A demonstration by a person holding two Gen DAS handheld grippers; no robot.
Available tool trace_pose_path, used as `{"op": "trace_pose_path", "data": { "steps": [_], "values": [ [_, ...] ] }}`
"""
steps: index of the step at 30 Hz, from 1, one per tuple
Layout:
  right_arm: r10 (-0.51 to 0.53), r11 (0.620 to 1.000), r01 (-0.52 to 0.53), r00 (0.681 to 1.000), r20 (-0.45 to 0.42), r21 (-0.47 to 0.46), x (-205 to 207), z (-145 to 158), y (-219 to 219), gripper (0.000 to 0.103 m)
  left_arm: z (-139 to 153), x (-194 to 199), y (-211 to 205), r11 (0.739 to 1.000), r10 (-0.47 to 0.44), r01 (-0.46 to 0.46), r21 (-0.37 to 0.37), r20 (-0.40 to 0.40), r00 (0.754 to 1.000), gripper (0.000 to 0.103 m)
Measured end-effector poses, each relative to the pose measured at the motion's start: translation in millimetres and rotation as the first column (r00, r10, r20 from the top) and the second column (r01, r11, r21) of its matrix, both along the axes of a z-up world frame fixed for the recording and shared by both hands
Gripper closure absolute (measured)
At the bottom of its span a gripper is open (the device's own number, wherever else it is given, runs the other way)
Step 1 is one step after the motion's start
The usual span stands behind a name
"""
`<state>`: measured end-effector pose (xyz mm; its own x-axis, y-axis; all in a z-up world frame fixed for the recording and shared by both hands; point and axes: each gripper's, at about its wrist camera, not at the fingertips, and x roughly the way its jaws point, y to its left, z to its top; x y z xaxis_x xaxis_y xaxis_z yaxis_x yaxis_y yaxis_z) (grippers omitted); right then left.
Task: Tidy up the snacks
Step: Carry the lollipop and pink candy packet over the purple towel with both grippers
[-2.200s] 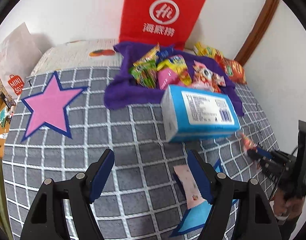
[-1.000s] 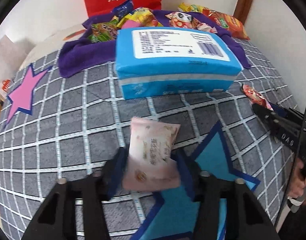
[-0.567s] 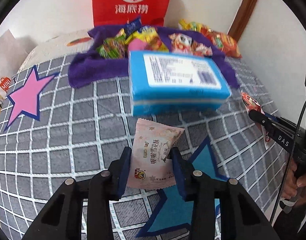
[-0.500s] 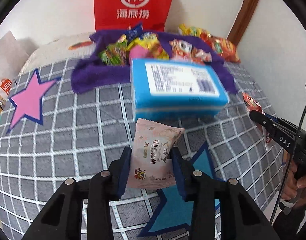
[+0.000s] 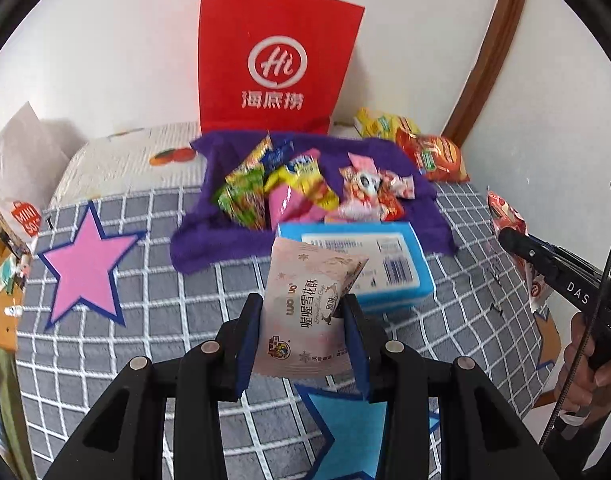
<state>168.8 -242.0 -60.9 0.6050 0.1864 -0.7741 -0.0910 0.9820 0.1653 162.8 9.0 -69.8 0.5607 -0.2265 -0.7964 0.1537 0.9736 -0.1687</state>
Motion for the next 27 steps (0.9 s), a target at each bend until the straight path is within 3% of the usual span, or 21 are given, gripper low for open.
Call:
{"op": "trace_pose_path", "data": {
  "steps": [11, 27],
  "values": [
    [-0.008, 1.0, 0.008, 1.0, 0.006, 0.009, 42.8, 22.1, 4.7, 0.085, 24.0, 43.2, 9.2, 1.0, 0.022, -0.022, -0.011, 0.036, 0.999, 0.065],
    [0.022, 1.0, -0.021, 0.999, 0.044, -0.007, 105.8, 31.1, 12.6, 0.085, 24.9, 109.8, 14.4, 0.999, 0.046, -0.045, -0.019, 0.044, 0.998, 0.065]
  ]
}}
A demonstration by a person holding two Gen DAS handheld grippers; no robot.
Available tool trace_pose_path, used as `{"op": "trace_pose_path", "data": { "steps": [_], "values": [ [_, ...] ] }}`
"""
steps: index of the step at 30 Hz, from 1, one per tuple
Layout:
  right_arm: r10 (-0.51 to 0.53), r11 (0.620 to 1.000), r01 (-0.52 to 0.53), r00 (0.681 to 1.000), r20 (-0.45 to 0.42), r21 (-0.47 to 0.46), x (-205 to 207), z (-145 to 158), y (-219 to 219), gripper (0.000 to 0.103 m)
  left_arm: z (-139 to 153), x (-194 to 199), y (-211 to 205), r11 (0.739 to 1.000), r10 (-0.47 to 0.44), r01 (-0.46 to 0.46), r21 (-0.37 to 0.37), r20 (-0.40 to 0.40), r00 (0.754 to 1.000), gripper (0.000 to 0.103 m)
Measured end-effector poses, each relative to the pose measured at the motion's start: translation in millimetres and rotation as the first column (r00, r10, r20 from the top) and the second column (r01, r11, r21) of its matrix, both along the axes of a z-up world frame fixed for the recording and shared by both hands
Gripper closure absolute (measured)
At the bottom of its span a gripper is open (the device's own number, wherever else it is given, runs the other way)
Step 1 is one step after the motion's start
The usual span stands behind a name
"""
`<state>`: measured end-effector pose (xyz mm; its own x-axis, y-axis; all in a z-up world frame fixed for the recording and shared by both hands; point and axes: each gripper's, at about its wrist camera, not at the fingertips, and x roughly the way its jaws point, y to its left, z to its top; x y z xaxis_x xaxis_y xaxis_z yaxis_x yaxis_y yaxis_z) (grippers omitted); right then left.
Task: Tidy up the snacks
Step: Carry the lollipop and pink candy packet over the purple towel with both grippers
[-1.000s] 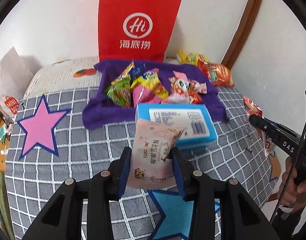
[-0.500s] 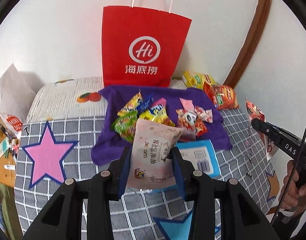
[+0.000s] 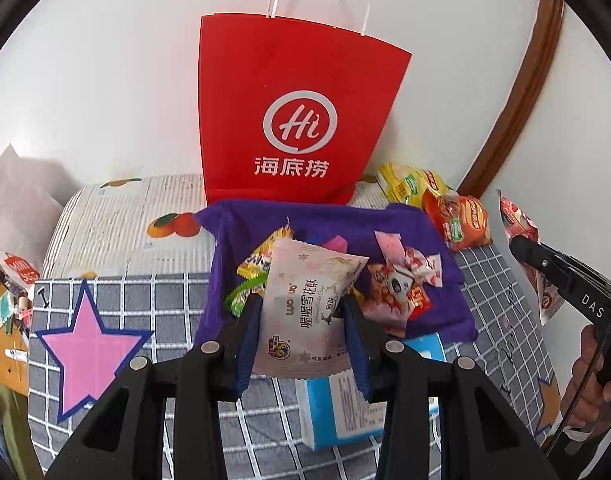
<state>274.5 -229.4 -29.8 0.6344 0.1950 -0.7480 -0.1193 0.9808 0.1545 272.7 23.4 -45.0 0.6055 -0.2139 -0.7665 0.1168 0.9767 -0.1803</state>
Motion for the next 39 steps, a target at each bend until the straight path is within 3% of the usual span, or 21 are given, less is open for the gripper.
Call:
{"op": "trace_pose_path", "data": {
  "steps": [19, 30, 39],
  "values": [
    [0.006, 0.998, -0.007, 1.0, 0.023, 0.059, 71.1, -4.7, 5.9, 0.085, -9.1, 69.2, -6.0, 1.0, 0.021, -0.021, -0.02, 0.004, 1.0, 0.065],
    [0.032, 0.999, -0.03, 0.999, -0.037, 0.043, 93.9, -42.3, 10.1, 0.085, -39.0, 91.3, -11.5, 1.0, -0.003, 0.003, -0.008, -0.041, 0.999, 0.065],
    [0.02, 0.999, -0.016, 0.997, -0.071, 0.047, 100.2, -53.6, 2.7, 0.085, -45.0, 93.5, -9.5, 1.0, -0.008, 0.008, -0.006, -0.042, 0.999, 0.065]
  ]
}}
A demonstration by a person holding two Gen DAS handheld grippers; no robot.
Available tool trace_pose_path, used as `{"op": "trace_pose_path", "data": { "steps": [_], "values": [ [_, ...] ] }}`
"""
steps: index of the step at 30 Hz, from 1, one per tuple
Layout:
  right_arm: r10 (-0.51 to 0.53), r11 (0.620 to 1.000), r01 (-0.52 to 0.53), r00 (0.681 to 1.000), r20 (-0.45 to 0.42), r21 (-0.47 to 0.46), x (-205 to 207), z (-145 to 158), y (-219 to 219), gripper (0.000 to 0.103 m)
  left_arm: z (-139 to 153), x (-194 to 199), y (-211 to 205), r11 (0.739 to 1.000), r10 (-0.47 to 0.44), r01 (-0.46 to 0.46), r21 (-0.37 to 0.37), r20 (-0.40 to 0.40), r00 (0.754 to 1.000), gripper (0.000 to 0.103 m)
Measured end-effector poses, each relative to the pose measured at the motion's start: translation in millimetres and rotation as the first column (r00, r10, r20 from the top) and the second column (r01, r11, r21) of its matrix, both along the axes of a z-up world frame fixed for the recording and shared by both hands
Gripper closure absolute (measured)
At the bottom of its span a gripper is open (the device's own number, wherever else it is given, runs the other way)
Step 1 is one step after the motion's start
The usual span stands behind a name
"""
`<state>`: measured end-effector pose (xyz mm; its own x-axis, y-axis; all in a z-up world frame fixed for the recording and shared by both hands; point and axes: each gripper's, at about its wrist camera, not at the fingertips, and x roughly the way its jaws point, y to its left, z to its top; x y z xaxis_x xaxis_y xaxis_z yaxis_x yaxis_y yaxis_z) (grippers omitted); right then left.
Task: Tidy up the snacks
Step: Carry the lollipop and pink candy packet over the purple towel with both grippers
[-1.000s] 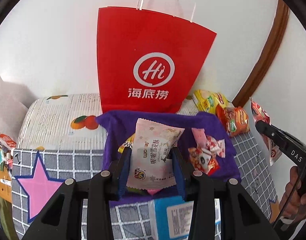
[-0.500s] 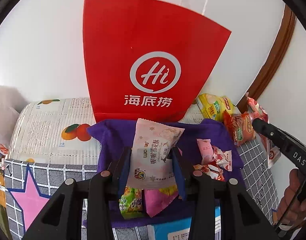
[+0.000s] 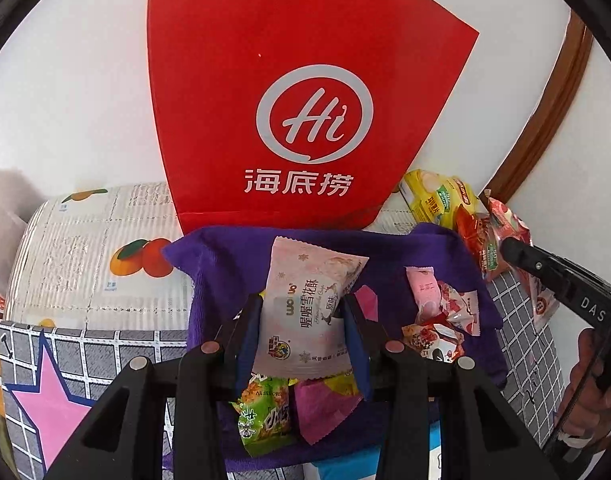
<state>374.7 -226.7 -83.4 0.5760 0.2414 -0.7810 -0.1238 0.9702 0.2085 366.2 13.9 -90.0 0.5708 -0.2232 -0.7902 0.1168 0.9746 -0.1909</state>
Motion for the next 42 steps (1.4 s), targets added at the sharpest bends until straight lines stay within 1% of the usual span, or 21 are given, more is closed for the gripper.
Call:
{"op": "trace_pose_path", "data": {
  "steps": [6, 11, 17, 23, 35, 42],
  "values": [
    [-0.018, 1.0, 0.018, 1.0, 0.0, -0.001, -0.6, -1.6, -12.1, 0.085, -6.5, 3.2, 1.8, 1.0, -0.002, 0.001, -0.02, -0.021, 1.0, 0.065],
    [-0.031, 1.0, 0.031, 0.999, -0.029, -0.003, 4.1, -9.5, -19.0, 0.085, -9.0, 3.9, 1.9, 0.999, -0.013, 0.011, -0.048, -0.029, 1.0, 0.065],
    [-0.012, 1.0, 0.011, 0.999, -0.04, -0.01, 5.2, -14.0, -14.5, 0.085, -8.8, 2.4, -0.5, 0.998, -0.022, 0.02, -0.061, -0.027, 0.999, 0.065],
    [0.009, 1.0, -0.011, 0.997, -0.077, -0.027, 9.6, -25.8, -5.7, 0.085, -8.3, 2.6, -0.3, 0.997, -0.029, 0.026, -0.074, -0.028, 0.999, 0.065],
    [0.041, 0.997, -0.052, 0.986, -0.159, -0.062, 17.7, -50.0, 9.6, 0.085, -12.0, 4.3, -1.1, 0.997, -0.034, 0.031, -0.07, -0.04, 0.999, 0.065],
    [0.048, 0.995, -0.063, 0.981, -0.188, -0.075, 19.2, -58.5, 12.4, 0.084, -14.3, 4.6, -2.7, 0.997, -0.041, 0.038, -0.064, -0.045, 0.998, 0.065]
  ]
}}
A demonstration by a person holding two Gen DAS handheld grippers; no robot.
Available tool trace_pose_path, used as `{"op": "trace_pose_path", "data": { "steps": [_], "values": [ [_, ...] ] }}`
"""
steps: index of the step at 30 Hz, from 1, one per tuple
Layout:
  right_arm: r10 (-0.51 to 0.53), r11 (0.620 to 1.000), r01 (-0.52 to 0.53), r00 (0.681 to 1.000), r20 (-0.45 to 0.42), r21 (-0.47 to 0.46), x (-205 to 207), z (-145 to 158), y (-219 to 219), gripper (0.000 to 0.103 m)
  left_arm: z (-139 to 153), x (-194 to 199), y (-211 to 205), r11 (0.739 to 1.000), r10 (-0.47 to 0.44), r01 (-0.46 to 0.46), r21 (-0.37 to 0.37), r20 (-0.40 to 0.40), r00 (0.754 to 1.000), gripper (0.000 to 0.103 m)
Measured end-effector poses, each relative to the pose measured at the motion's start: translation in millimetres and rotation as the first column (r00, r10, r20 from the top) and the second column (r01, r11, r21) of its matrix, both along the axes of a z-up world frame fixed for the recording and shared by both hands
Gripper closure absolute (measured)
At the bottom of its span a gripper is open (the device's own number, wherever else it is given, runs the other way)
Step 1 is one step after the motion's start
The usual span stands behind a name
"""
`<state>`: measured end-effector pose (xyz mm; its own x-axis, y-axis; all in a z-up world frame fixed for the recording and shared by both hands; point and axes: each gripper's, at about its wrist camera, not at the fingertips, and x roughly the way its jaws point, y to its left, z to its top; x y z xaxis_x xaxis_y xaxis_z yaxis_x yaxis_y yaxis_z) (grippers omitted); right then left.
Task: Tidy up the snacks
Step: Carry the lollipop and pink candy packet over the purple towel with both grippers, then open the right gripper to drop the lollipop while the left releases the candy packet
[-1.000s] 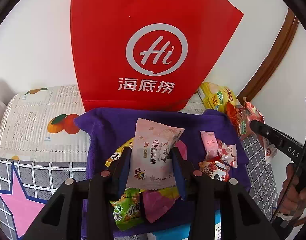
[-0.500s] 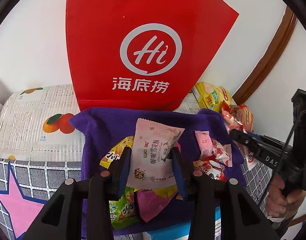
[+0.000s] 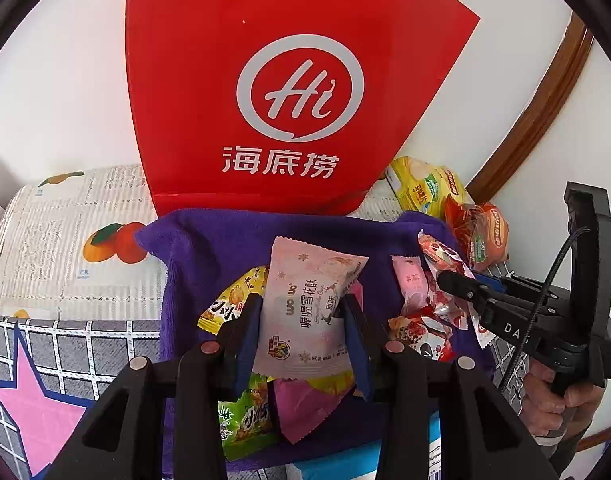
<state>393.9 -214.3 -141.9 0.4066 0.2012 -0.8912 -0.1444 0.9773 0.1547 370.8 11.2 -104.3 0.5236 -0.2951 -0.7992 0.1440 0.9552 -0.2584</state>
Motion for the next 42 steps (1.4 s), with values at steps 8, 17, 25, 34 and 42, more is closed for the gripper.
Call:
{"op": "trace_pose_path", "data": {
  "steps": [8, 17, 25, 34, 42],
  "values": [
    [0.003, 1.0, -0.003, 1.0, -0.031, -0.013, 3.4, -8.9, 1.0, 0.084, -0.3, 0.3, -0.3, 1.0, 0.001, -0.001, 0.0, -0.001, 1.0, 0.065],
    [0.021, 0.999, -0.023, 0.998, -0.059, -0.027, 7.2, -17.0, 6.8, 0.084, -0.6, 0.9, 0.2, 1.0, -0.002, 0.002, -0.008, -0.004, 1.0, 0.065],
    [0.019, 0.999, -0.021, 0.996, -0.083, -0.034, 10.6, -24.5, 8.3, 0.083, -1.8, 1.1, -1.4, 1.0, -0.011, 0.011, -0.007, -0.007, 1.0, 0.065],
    [0.017, 0.999, -0.021, 0.996, -0.092, -0.038, 13.7, -31.3, 7.5, 0.082, -1.8, 1.0, -0.8, 1.0, -0.01, 0.01, -0.009, -0.008, 1.0, 0.065],
    [0.03, 0.998, -0.035, 0.996, -0.088, -0.054, 15.2, -34.7, 11.2, 0.078, -2.2, 0.9, -0.9, 1.0, -0.015, 0.015, -0.011, -0.009, 1.0, 0.065]
  ]
}}
